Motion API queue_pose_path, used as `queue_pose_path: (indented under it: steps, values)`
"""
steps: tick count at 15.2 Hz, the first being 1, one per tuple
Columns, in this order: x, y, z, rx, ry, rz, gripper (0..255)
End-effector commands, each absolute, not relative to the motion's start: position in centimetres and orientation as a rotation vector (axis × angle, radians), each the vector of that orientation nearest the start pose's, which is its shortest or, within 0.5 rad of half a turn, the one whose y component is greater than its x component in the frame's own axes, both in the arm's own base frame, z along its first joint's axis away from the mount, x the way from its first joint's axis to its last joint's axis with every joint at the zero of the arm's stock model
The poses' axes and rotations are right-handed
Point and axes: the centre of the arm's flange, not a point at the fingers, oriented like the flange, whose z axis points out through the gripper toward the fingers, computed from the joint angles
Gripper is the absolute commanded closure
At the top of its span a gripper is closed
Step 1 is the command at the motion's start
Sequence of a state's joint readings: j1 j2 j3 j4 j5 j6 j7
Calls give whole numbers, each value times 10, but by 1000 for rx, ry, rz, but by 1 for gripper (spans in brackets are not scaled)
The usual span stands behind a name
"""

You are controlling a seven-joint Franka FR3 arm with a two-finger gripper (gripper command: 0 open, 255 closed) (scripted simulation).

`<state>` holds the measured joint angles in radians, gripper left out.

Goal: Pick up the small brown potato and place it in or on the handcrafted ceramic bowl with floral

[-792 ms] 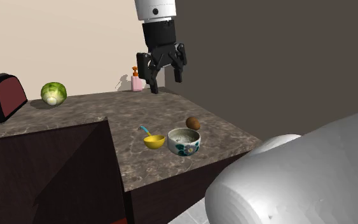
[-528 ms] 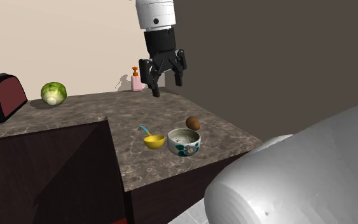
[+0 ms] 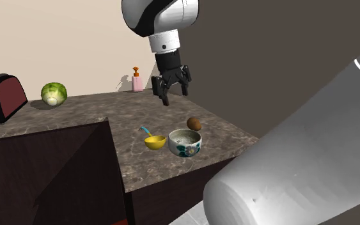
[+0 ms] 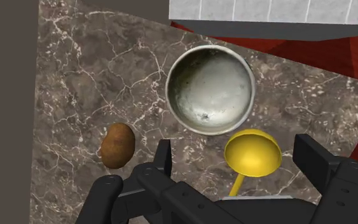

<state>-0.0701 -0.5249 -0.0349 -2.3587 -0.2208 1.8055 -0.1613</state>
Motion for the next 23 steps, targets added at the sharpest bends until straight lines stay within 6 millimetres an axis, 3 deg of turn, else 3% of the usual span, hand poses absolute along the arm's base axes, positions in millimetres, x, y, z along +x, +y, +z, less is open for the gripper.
queue_pose_path:
  steps: [1, 20, 23]
  values:
    - [406, -76, 502, -3332, -174, 112, 0]
    - [542, -243, 358, -3373, 11, 339, 0]
    - [540, -246, 347, -3373, 12, 340, 0]
